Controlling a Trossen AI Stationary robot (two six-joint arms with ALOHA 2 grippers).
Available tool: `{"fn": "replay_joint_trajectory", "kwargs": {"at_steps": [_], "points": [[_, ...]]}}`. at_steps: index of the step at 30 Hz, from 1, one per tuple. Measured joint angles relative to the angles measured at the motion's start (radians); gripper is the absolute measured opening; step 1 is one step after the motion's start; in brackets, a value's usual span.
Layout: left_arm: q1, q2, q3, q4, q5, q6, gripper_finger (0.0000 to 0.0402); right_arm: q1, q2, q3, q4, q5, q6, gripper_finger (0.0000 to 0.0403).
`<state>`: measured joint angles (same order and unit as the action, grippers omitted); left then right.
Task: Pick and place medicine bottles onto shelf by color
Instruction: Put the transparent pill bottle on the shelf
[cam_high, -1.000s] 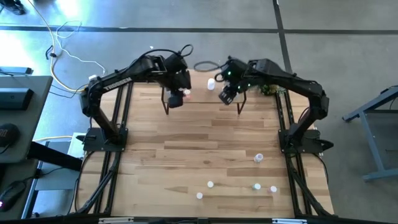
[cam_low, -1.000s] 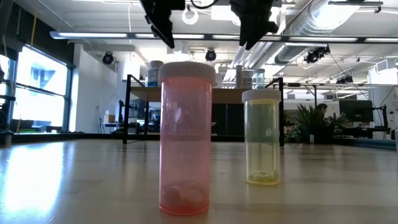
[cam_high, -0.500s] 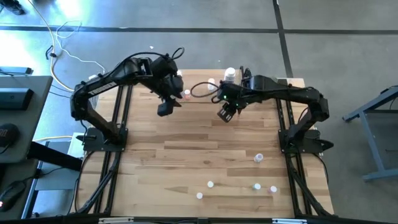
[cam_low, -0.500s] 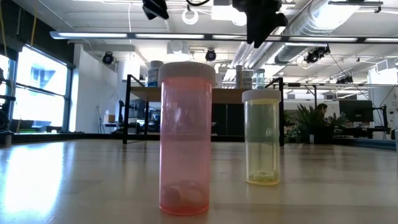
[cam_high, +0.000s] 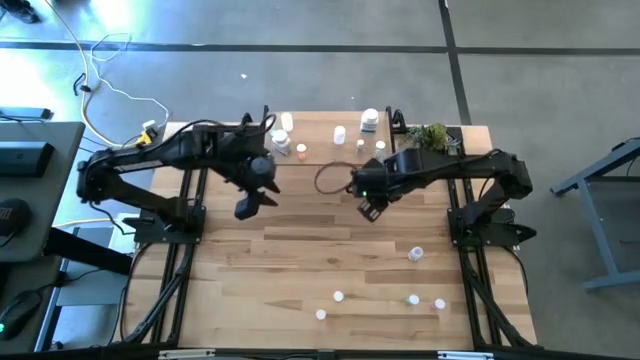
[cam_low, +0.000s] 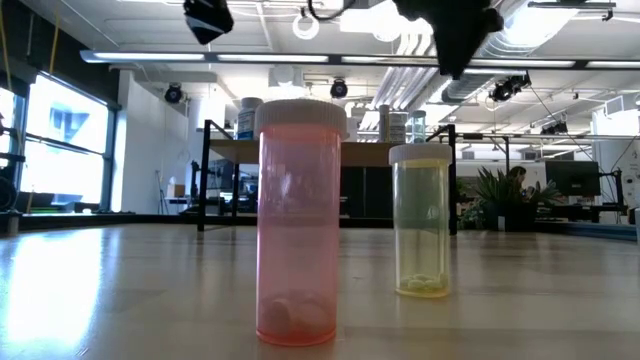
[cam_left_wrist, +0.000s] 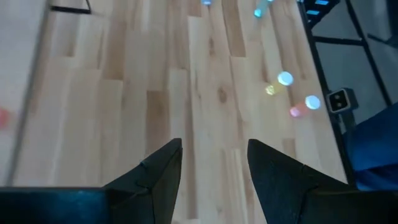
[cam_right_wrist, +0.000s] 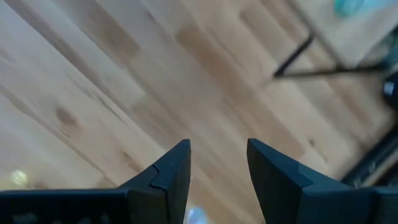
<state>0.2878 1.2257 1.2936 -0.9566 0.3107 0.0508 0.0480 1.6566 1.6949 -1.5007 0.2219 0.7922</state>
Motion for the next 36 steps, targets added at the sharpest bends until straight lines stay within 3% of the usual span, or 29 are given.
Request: {"fn": "replay_joint_trajectory", "kwargs": {"at_steps": [12, 18, 28, 36], "points": [[-0.085, -0.144, -0.174, 0.049, -0.058, -0.101, 0.0174, 0.157, -0.061, -0.288, 0.025, -0.194, 0.236, 0.0149], [-0.120, -0.179, -0.207, 0.049, -0.114, -0.115, 0.0174, 0.237, -0.155, -0.408, 0.068, -0.205, 0.414, 0.0149], [-0.170, -0.187, -0.214, 0.049, -0.113, -0.145, 0.0174, 0.334, -0.317, -0.563, 0.115, -0.209, 0.671, 0.0149], [-0.194, -0.187, -0.214, 0.049, -0.113, -0.150, 0.0174, 0.374, -0.376, -0.655, 0.148, -0.217, 0.695, 0.0151]]}}
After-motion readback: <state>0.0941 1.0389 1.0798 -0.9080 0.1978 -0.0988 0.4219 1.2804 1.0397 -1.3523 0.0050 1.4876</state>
